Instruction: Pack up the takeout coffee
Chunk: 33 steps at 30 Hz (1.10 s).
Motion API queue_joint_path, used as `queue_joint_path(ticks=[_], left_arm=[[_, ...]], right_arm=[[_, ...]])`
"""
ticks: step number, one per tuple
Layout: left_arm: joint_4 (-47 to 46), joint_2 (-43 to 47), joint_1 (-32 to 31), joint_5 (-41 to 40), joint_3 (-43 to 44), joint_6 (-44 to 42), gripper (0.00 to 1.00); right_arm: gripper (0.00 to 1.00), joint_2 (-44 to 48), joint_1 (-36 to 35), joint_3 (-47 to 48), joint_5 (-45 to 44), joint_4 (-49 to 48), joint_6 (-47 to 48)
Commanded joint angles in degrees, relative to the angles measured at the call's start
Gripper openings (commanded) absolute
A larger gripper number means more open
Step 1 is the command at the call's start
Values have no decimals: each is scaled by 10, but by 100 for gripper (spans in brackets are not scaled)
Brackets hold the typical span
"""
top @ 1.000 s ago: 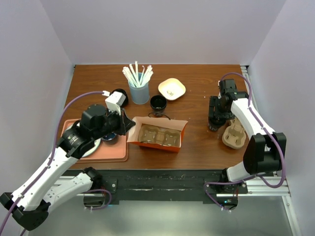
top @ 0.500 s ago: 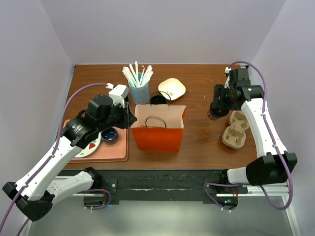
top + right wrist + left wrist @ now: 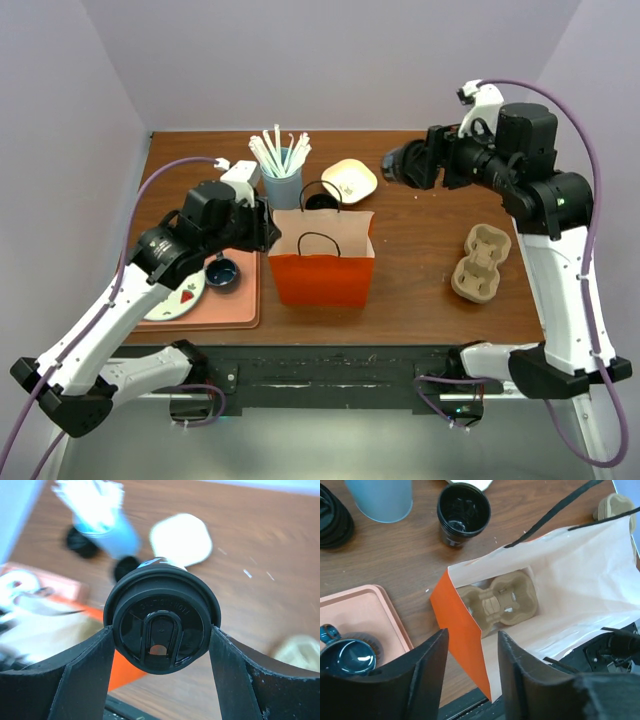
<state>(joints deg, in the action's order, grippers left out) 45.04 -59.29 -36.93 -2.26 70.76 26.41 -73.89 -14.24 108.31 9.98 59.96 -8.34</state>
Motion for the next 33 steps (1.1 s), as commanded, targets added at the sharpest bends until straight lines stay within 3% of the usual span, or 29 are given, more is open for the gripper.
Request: queue_joint_path(ticks=[1,7,13,20,24,25,27,29,33], left_arm=[[17,-15,5,-34,46,19,51],[28,-46,12,-31,48,22,51],[8,-76,22,-14,61,14,47],[-7,-94,30,-1,71,10,45],[-16,-105,31,4,81,-6,32],[-21,-107,31,10,85,-19,17],[-26,-107,31,11,91,-25,3],[-39,-99,31,33,85,-37,0],[-119,-13,20,94,-21,-43,0]], right_arm=[[54,10,-68,42,86,-50,36],[52,20,-121,34,130,-99,54],[51,7,-161,42,161,-58,81],[50,-3,-211,41,140,-6,111],[50,-15,-242,37,113,6,121],[50,-20,-250,37,103,9,123],[49,-35,-280,42,78,20,131],[49,-49,-325,54,16,32,138],[49,-100,-409,93,-90,63,157]])
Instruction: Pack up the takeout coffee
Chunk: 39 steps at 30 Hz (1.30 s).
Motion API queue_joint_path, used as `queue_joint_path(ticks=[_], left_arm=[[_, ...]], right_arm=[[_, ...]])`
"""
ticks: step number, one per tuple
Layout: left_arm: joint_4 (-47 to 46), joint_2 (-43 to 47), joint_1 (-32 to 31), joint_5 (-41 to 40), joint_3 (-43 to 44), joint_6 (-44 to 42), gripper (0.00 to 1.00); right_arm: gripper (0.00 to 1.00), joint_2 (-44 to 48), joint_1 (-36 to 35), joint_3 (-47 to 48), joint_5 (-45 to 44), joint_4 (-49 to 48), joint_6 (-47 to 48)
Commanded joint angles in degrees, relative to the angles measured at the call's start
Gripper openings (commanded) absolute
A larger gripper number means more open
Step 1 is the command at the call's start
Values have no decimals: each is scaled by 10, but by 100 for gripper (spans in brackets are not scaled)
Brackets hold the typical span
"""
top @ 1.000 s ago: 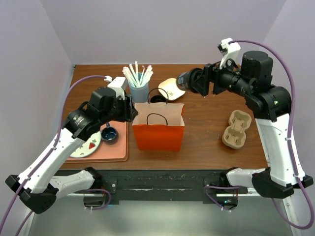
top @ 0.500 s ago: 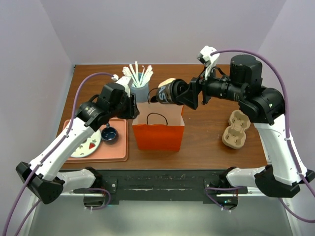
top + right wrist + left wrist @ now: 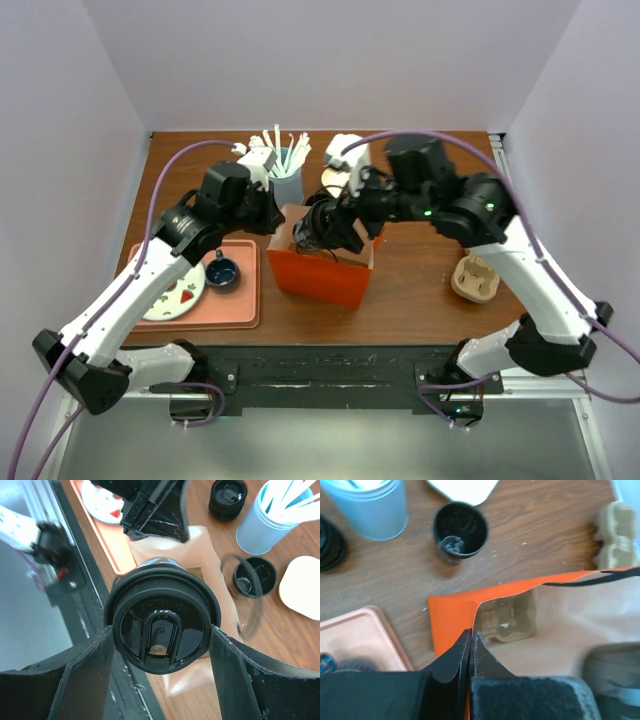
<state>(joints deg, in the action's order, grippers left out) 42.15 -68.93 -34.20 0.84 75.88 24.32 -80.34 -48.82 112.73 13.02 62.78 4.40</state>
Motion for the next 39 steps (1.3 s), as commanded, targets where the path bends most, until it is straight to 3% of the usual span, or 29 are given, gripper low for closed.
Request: queue_joint_path(ticks=[1,5,11,19,20,21,27,39], left_arm=[[-131,103,-10,81,-94,-18,0],[-185,206,-12,80,-195,-8,0],[-211,268,-13,87,-267,2,0],[-201,261,-12,93,-263,5,1],[-194,255,-13,91,-253,4,6],[-178,253,-12,86,-249,5,18],[-125,227,-12,34,-211,-1,38],[-86,147,-12,20,-133,-16,44]], right_arm=[[49,-48,-93,52,-141,38,32],[49,-53,-126,31,-201,21,39],[48,-51,-144,21,-234,9,41],[46,-20,-200,-97,-288,2,69],[45,-21,-201,-102,-297,-4,70],[44,-20,-203,-108,-302,-10,71],[44,-22,-204,-145,-290,-47,78],[43,1,-206,-206,-290,-71,100]])
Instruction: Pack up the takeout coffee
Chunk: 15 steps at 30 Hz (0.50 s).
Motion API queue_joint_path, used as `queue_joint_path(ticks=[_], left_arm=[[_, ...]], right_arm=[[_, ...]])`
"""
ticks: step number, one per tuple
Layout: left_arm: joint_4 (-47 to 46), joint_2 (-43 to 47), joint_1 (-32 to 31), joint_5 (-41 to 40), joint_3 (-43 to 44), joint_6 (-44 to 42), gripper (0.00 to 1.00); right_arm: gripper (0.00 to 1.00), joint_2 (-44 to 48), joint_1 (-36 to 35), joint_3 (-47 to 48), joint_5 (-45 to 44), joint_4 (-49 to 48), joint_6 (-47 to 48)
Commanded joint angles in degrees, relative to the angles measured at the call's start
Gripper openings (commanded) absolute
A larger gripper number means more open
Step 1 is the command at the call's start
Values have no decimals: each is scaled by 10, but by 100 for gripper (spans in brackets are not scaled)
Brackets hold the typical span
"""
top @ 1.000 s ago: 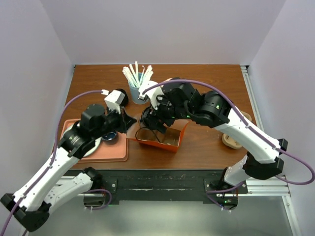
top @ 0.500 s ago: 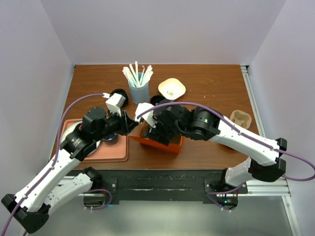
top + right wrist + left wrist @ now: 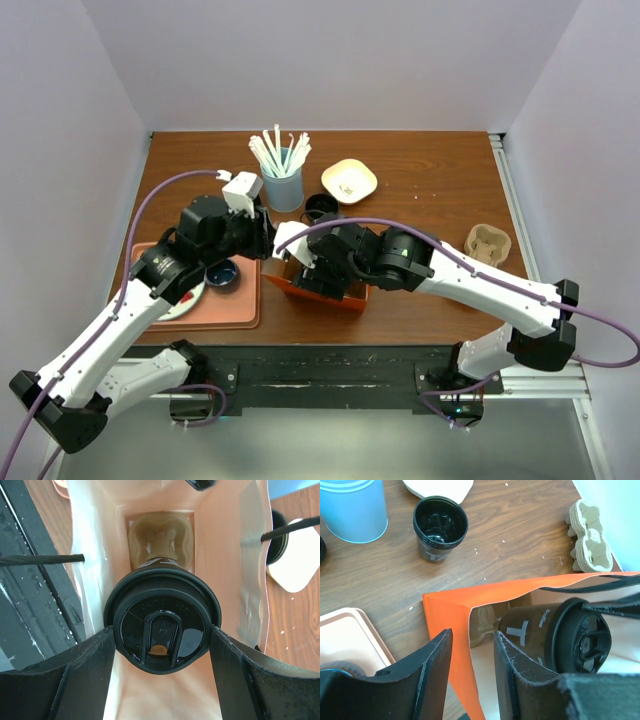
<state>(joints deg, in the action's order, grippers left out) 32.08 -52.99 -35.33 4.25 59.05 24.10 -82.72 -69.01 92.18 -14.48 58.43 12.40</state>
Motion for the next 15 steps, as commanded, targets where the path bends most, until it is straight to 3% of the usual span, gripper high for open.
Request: queue_joint_path(ticks=[1,2,6,7,10,15], left_arm=[[17,-18,-2,-16,41,-15,44],[20,-20,-1,-18,43,-15,43],[17,-22,-2,0,42,-27,6],[8,-9,-2,13,29,-31,1],[-49,35,-3,56,-6,-27,0],[-121,83,-8,41,-46,-12,0]], right_arm=[[43,26,-4,-6,-14,-31,21],[43,28,-5,-9,-14,-32,22],[43,54,-4,-43,-21,-37,32],[43,62,-5,-69,-29,-45,35],[43,91,-6,-113,-53,-67,53],[42,101,-11,-133,-86,-77,98]])
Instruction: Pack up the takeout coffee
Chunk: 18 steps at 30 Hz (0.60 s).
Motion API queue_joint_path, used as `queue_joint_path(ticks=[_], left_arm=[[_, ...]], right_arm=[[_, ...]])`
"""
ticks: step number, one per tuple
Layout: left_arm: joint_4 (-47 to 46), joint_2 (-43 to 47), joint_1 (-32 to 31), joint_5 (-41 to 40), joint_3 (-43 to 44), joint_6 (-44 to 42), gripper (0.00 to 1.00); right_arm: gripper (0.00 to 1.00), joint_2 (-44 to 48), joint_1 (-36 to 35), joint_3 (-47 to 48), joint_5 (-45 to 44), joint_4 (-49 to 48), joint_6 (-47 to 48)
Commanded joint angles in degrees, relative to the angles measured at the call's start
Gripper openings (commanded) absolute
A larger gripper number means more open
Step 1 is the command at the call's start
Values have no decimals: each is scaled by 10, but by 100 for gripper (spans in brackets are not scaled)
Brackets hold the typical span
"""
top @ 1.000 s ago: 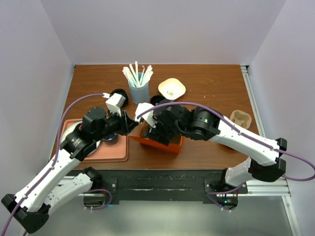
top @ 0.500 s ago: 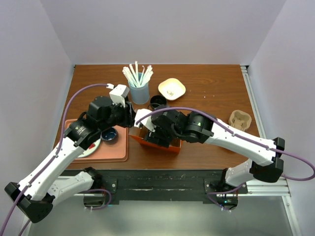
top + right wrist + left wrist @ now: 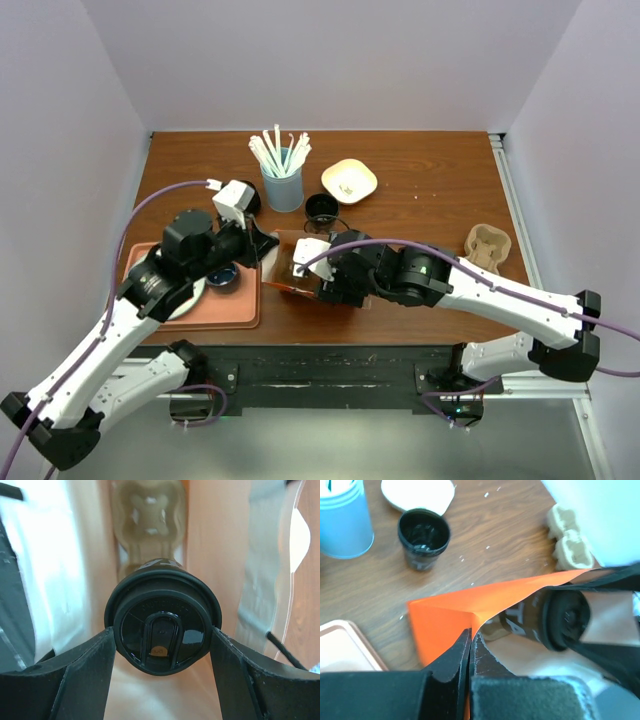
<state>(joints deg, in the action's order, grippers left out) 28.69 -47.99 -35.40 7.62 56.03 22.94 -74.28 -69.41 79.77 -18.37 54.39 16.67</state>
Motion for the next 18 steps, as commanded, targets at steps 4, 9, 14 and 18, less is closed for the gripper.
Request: queue_joint_path(ticks=[4,9,14,18], left_arm=[[-94,40,-16,-1,-43,-8,0],[-134,41,-47,-9,-87,0,0],[-116,12,-63,-24,-68,-26,0],[-97,18,-67,-18,-54,-33,0]], right_arm=[[42,12,-10,-12,-60,-38,97],[42,0,-10,-8,-45,-42,139],[43,-5,-11,4,-3,-30,146],[43,-6,-13,-1,24,-11,140]])
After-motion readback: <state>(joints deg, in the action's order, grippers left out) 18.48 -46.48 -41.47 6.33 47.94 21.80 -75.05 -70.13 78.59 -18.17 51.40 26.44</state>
